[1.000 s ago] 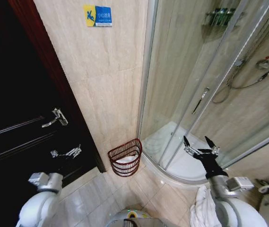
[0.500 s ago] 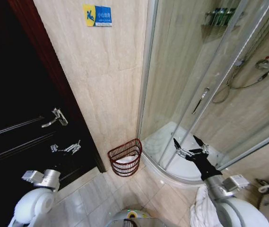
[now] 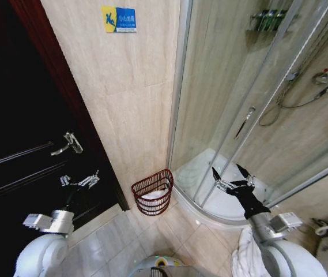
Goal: Discard the used towel into the hamper.
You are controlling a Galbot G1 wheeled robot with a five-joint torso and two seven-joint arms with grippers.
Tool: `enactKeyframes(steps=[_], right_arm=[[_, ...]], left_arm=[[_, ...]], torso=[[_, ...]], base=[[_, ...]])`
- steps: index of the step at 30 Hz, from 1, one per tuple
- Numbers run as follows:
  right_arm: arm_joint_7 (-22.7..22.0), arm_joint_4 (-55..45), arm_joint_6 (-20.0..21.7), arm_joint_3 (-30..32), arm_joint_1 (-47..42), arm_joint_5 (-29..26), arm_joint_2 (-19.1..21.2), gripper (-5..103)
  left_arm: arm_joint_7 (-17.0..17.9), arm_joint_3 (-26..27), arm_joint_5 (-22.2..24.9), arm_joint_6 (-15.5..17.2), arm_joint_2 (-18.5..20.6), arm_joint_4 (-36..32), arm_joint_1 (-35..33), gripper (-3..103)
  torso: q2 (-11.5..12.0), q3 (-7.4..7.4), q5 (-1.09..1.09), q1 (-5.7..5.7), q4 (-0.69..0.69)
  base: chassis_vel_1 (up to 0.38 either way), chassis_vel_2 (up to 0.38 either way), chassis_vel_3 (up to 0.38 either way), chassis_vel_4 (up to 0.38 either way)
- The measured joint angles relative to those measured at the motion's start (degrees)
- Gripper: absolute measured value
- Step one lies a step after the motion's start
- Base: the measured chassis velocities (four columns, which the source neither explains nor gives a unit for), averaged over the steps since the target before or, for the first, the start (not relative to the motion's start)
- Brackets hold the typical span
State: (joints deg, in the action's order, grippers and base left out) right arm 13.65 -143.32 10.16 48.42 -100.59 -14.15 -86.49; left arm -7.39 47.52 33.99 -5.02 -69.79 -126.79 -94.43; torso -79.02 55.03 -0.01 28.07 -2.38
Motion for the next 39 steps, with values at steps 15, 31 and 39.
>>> enactKeyframes(steps=[15,31,39], right_arm=[[0.95,0.06,0.27,-0.48,-0.13,3.10,-0.67,100],[0.86,0.08,0.04,0.26,-0.51,2.75,-0.14,100],[0.86,0.08,-0.35,0.40,-0.61,2.70,-0.17,100]], left_arm=[[-0.21,-1.26,-0.10,-3.21,1.48,4.05,2.12,100],[-0.32,-1.28,-0.36,-2.16,1.23,1.83,2.51,100],[-0.46,-2.20,-1.36,-2.12,0.76,2.06,2.61,100]], torso=[[0.00,0.00,0.01,0.00,-0.02],[0.00,0.00,0.01,-0.01,0.00],[-0.01,-0.01,0.00,-0.02,-0.01]], base=[[0.033,-0.030,-0.037,0.035],[0.075,-0.079,-0.082,0.076],[0.121,-0.128,-0.119,0.123]])
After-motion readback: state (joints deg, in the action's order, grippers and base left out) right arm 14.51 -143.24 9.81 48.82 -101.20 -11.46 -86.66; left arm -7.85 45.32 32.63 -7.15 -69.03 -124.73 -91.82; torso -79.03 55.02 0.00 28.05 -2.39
